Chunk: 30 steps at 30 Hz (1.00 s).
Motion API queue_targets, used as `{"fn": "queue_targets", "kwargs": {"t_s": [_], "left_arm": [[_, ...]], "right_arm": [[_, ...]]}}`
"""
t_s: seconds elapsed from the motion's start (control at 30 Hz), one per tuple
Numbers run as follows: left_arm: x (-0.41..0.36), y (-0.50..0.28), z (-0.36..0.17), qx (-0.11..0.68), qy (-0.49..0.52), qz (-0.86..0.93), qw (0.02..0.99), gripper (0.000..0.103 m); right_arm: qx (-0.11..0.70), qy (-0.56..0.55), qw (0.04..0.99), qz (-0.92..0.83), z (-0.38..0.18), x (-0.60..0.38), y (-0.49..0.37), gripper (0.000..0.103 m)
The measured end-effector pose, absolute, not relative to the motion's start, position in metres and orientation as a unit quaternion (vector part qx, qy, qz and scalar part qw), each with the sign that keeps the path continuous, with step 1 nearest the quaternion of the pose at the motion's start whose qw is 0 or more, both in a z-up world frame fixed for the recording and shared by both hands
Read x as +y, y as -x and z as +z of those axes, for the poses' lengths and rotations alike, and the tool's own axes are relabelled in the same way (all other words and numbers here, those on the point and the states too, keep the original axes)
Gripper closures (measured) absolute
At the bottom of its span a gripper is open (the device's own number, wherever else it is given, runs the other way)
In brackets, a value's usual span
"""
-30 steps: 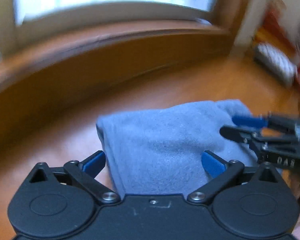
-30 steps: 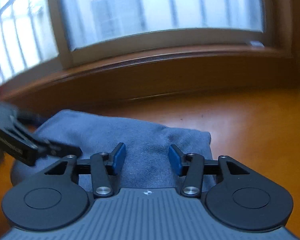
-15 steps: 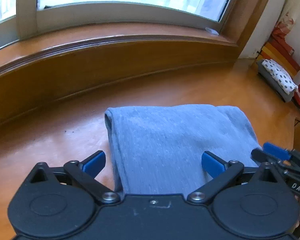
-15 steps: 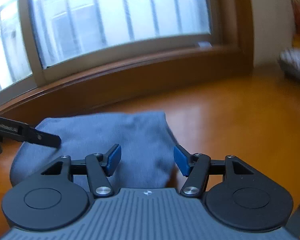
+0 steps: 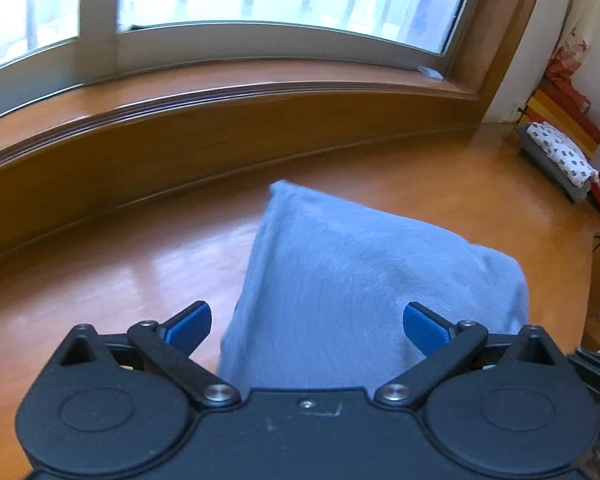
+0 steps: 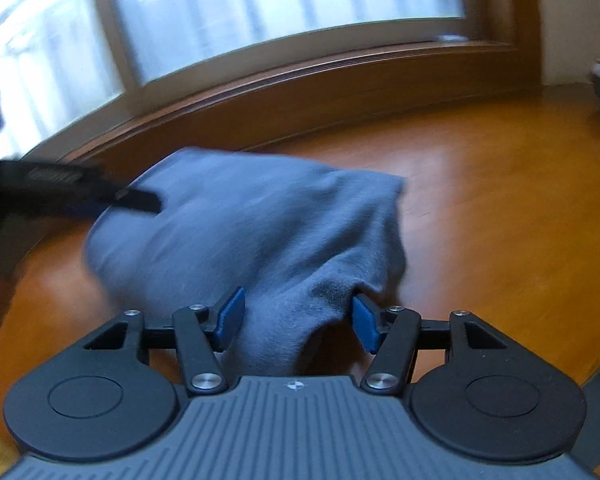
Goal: Fold clothes
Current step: 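Position both open grippers at the end of the folded grey bundle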
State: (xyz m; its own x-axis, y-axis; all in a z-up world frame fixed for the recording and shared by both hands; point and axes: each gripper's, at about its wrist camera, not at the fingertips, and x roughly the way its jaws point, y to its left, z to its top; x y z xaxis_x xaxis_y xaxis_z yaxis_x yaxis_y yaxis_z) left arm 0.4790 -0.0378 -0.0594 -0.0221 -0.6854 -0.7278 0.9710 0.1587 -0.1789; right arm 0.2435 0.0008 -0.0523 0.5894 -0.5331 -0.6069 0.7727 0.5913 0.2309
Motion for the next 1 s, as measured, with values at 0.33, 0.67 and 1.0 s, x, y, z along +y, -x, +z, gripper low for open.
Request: {"fn": "queue_targets", "kwargs": {"t_s": [0.33, 0.67, 1.0], "left_arm": [[0.008, -0.507, -0.056, 0.385, -0.163, -0.570, 0.708, 0.000], [0.018, -0.475, -0.063, 0.429, -0.118, -0.460, 0.769, 0.000], [0.015, -0.412, -0.062, 0.458, -0.070, -0.343, 0.817, 0.000]], "right_arm": [[0.269, -0.180, 0.918, -0.231, 0.007, 0.003, -0.225, 0.026], [0.248, -0.204, 0.926, -0.197, -0.020, -0.115, -0.234, 0.013], [0.288, -0.300, 0.908, -0.048, -0.081, -0.183, -0.266, 0.018]]}}
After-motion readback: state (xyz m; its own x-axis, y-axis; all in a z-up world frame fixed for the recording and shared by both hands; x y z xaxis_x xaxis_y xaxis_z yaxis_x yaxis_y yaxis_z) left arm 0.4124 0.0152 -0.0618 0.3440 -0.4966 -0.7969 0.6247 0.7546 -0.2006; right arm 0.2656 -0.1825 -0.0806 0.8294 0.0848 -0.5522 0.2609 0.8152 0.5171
